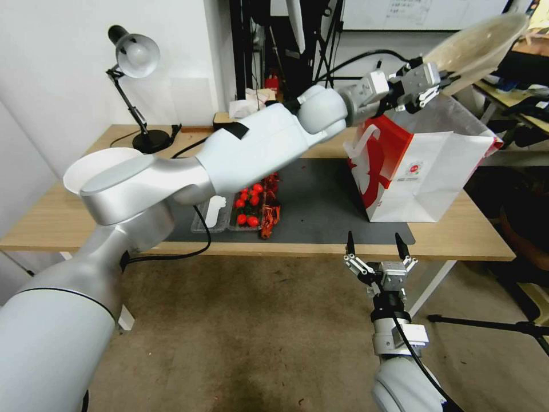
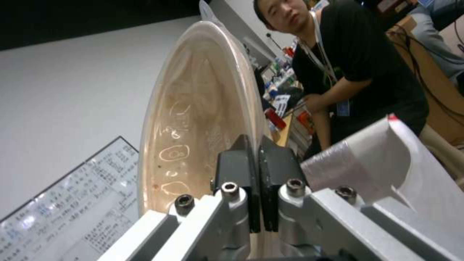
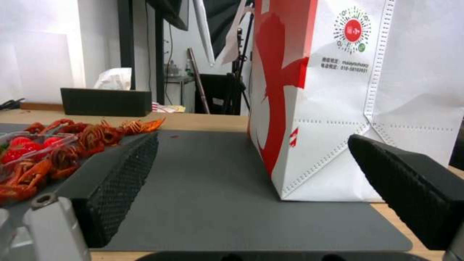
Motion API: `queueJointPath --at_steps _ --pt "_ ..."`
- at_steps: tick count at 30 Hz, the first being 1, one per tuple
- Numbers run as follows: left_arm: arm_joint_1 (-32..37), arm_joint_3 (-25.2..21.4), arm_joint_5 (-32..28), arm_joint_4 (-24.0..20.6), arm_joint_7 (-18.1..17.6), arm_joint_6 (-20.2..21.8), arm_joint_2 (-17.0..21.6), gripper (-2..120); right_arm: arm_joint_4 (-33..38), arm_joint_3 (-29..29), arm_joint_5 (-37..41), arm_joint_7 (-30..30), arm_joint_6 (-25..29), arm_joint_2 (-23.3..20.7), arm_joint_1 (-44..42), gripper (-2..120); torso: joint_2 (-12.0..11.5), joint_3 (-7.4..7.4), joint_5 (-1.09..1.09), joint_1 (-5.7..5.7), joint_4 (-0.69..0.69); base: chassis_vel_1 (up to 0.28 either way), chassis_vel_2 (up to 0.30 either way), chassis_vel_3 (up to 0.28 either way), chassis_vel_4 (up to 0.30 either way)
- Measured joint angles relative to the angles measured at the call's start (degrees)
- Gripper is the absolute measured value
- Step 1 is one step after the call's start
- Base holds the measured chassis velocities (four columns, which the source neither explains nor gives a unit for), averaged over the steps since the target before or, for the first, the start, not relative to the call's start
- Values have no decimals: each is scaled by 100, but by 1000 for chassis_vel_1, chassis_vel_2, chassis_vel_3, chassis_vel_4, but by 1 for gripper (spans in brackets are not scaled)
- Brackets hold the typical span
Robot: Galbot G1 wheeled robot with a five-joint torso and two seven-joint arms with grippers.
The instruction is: Pick up the trash from the table and place it into the takeout bag.
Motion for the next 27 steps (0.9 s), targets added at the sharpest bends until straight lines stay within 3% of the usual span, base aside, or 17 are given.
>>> queueJointPath --at_steps 5,13,16,21,24,27 --pt "119 31 15 252 -12 0 -136 1 -13 -3 2 2 3 -2 20 99 0 0 0 0 -1 0 0 0 0" --pt "180 -83 17 318 -78 38 -132 28 -9 -3 3 4 8 -3 -20 99 0 0 0 0 -1 0 0 0 0" --pt "241 -258 -81 97 -279 168 -51 43 -7 -2 2 5 9 -1 -17 99 0 1 -1 0 -1 0 0 0 0" --pt "295 -549 -290 -205 -515 382 97 57 -7 -2 2 6 10 6 -23 99 0 0 -1 0 -2 0 0 0 0" --pt "398 -842 -516 -589 -845 583 378 72 -4 0 2 6 11 10 -35 99 0 0 -1 0 -2 0 0 0 0" --pt "463 -964 -574 -771 -993 669 538 78 -4 0 2 6 12 12 -35 100 0 0 -1 0 -1 0 0 0 0"
